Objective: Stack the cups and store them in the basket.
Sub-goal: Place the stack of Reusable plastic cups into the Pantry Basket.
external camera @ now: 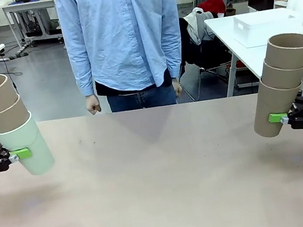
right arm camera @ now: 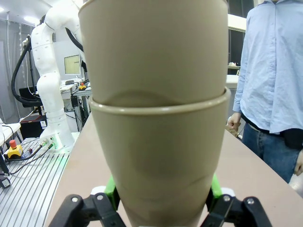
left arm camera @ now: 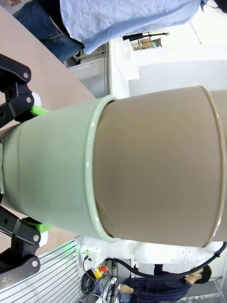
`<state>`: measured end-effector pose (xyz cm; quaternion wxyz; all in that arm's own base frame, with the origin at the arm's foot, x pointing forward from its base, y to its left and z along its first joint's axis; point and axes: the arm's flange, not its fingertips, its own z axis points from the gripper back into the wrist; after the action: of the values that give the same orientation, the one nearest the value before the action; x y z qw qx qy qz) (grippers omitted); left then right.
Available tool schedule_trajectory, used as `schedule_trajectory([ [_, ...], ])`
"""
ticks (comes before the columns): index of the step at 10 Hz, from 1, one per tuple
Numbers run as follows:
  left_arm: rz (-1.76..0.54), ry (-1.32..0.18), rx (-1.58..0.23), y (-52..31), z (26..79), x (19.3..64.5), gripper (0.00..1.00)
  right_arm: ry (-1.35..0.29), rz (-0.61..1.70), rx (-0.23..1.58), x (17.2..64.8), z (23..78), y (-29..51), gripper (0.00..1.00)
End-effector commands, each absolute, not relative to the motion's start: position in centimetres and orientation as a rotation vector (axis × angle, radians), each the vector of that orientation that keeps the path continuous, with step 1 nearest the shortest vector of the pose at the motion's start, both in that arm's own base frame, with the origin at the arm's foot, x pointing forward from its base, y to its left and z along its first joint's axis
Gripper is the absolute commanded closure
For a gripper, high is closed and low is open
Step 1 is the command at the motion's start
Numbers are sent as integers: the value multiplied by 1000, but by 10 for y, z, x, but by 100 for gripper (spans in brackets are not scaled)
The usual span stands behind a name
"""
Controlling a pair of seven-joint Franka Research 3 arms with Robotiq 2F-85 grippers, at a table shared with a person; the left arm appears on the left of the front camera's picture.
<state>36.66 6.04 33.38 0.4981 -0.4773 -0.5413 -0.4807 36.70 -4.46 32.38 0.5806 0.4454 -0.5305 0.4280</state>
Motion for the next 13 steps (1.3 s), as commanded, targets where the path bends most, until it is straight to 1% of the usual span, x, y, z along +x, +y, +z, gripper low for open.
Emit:
schedule_trajectory([
  [1,-1172,-1323,-1157,60,337,365,12,-1242,1010,1034,366,328,-46,15],
  [13,-1172,-1323,-1157,60,337,365,12,-1242,1010,1034,366,328,-46,15],
])
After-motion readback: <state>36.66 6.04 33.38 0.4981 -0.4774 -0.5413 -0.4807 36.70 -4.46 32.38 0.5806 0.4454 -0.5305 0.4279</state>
